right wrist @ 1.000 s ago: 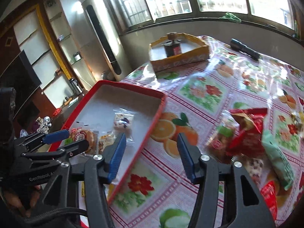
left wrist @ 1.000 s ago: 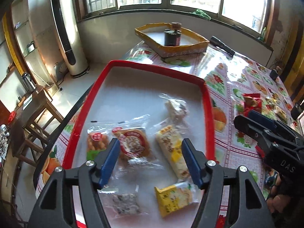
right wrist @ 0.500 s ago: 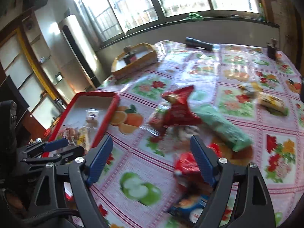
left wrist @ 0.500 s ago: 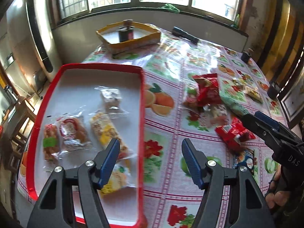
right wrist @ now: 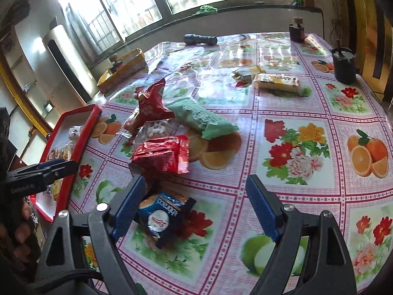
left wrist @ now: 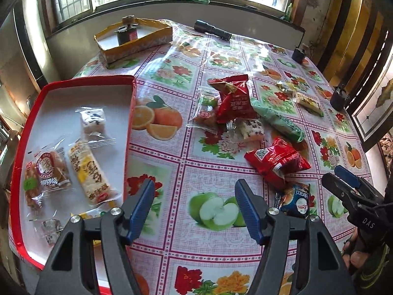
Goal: Organize snacks
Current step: 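Move both tools back over the snacks on the table, then grasp the red chip bag with the left tool while the right tool grasps the yellow-white packet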
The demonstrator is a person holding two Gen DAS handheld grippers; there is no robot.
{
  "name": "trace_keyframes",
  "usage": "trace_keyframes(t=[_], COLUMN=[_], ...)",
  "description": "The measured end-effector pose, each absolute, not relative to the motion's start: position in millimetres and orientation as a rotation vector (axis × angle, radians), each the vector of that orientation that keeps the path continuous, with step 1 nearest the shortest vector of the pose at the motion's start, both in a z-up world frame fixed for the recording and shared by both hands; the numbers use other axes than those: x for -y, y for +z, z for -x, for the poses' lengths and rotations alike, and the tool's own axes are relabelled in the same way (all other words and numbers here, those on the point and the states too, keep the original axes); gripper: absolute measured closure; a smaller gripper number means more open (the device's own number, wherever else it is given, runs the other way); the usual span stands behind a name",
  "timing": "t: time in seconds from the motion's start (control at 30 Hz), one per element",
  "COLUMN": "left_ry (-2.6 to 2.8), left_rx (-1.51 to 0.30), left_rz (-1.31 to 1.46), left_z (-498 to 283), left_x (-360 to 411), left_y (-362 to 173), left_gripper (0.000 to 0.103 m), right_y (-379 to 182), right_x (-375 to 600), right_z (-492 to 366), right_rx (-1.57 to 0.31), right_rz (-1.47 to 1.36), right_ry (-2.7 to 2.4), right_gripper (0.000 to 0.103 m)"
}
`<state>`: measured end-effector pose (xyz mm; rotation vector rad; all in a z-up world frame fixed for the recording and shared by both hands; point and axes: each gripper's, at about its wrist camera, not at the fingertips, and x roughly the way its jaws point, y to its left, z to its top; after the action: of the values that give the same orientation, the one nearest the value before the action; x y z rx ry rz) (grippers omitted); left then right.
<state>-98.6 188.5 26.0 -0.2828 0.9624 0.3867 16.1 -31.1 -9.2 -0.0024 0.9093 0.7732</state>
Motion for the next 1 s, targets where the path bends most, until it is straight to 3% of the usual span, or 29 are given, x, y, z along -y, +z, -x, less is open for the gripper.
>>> trace_keyframes(t=[0.37, 0.6, 0.8, 0.83, 0.9, 1.0], left_ry=[0.354, 0.322, 0.326, 0.327, 0.327, 0.322], left_rx=[-0.972, -0.972, -0.999, -1.004, -1.012, -1.029], left_rz=[0.294, 0.324, 0.345, 0.350, 0.355, 0.368], left_z=[71, 23, -18, -26, -35, -50], left_x=[-188, -195, -201, -202, -203, -204], left_y=[28, 32, 26, 24, 21, 15], left_gripper=[0.036, 0.036, 0.036, 0.036, 0.036, 0.036], right_y=[-4, 0, 6, 5, 1, -11], right_x=[52, 31, -5, -15, -36, -67], right_z=[-49, -125, -195, -207, -228, -251], right_rx=[-0.820, -0.750, -0.765, -0.777, -0.813, -0.864], right_rz=[0.028, 0.235, 0.226, 0.231, 0.238, 0.288], right_ry=[0.755, 0.822, 0.885, 0.895, 0.924, 0.956], right_gripper=[0.019, 0.019, 0.020, 0.021, 0.039, 0.039])
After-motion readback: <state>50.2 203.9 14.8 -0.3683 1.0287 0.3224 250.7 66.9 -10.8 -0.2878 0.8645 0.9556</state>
